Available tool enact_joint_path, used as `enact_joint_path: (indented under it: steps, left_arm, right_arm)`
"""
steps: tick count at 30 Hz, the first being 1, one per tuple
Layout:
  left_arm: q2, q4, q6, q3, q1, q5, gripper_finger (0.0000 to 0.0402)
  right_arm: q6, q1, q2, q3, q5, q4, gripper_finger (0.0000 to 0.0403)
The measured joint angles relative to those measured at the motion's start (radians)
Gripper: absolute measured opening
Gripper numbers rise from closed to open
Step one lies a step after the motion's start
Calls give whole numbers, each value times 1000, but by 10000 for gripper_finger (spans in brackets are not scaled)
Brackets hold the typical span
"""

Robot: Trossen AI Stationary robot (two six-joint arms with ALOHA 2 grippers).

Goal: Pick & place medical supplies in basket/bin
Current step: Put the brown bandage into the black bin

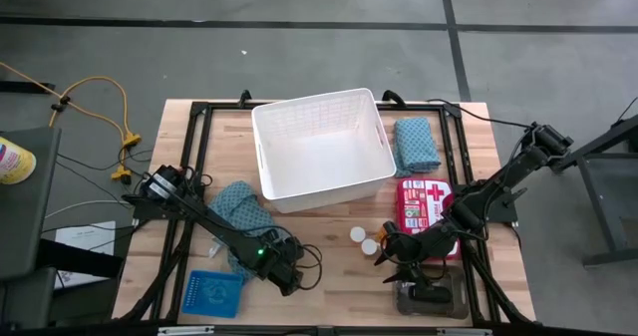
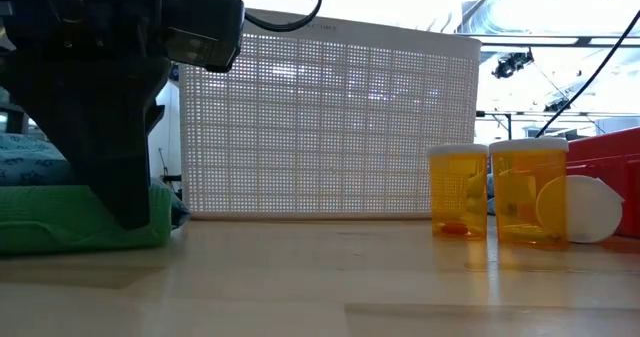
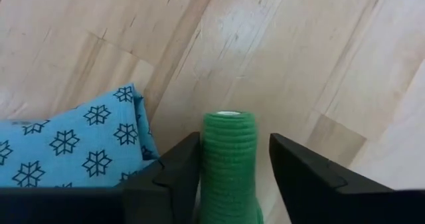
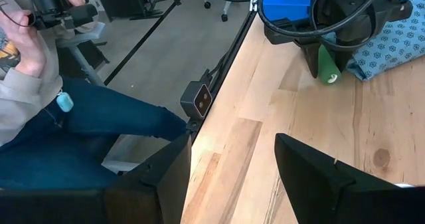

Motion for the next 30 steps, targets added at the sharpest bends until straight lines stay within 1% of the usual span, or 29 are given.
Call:
enact_joint_path:
  steps: [7,11,22,26,30]
  left_arm:
    - [0,0,-2,0,0,0,115]
    - [0,1,-2,0,0,0,98]
    - [0,36,27,0,0,-11,94]
    - [-3,117,86,0,3,-36,94]
    - [-26,223,155,0,4,-100,94]
  right_arm:
    - [0,0,0,0,0,0,206]
    - [0,0,0,0,0,0,206]
    - [0,0,0,0,0,0,206]
    - [0,0,0,0,0,0,206]
    - [0,0,0,0,0,0,206]
